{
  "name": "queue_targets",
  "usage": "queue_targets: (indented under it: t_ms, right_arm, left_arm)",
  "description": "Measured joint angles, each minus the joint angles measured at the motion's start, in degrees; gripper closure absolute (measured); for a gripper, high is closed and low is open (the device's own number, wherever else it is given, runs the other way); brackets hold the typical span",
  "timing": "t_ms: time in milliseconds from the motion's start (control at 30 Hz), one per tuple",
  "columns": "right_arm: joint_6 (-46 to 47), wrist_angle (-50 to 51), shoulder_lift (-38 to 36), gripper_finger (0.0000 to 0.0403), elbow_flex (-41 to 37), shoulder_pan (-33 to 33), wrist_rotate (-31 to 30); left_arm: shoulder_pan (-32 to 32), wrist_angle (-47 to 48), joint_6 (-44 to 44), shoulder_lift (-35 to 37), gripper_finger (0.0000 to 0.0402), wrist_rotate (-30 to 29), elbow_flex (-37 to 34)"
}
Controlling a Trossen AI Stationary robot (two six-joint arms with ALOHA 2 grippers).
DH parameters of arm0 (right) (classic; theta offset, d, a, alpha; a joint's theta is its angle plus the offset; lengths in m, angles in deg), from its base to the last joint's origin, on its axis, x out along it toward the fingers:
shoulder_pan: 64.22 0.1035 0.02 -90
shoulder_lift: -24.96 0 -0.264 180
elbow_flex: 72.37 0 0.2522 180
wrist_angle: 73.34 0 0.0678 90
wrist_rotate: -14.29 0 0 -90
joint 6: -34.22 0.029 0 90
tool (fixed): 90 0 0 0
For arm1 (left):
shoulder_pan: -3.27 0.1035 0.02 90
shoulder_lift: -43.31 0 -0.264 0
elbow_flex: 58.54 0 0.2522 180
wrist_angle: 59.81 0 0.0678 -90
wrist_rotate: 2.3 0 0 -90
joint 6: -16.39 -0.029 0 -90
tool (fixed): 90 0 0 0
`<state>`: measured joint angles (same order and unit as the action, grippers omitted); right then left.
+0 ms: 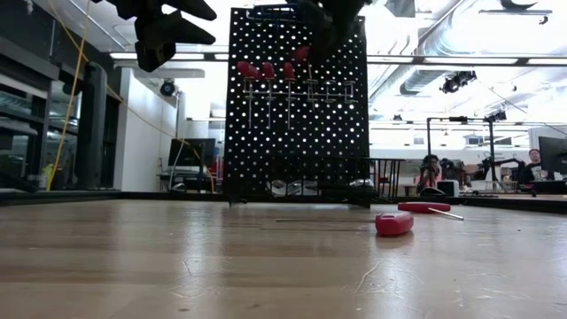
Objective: Hang tools onto peg board
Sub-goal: Hang the red allen wrench on the pegboard
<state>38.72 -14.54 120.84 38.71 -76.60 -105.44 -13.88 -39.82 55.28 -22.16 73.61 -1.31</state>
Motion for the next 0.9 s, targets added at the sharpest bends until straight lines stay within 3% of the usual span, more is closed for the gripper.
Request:
queue_targets:
  t_ms: [267,433,633,900]
  right_arm:
    - [0.06,2.88,-0.04,0.0362,5.88,0.26,0.39]
    - [1.59,3.94,-0.04,0.0362,6.12,1.20,-0.09]
    - [10.39,8.21,-0.13,0.0362,6.12,1.21,0.58]
    - [11.05,6.73,-0.84,0.0362,6.13,1.29,1.11]
  left_arm:
    - [0.00,0.02,-0.07,0.00,0.0282,-0.75,0.00]
    - [0.00,-0.01,0.04,0.00,0.0282,-0.73,0.00]
    - [-0.02,-0.02,0.75,0.00,0.0282,-0.67,0.00]
    - [-0.02,0.00,0.94,0.00,0.0282,-0.60,0.00]
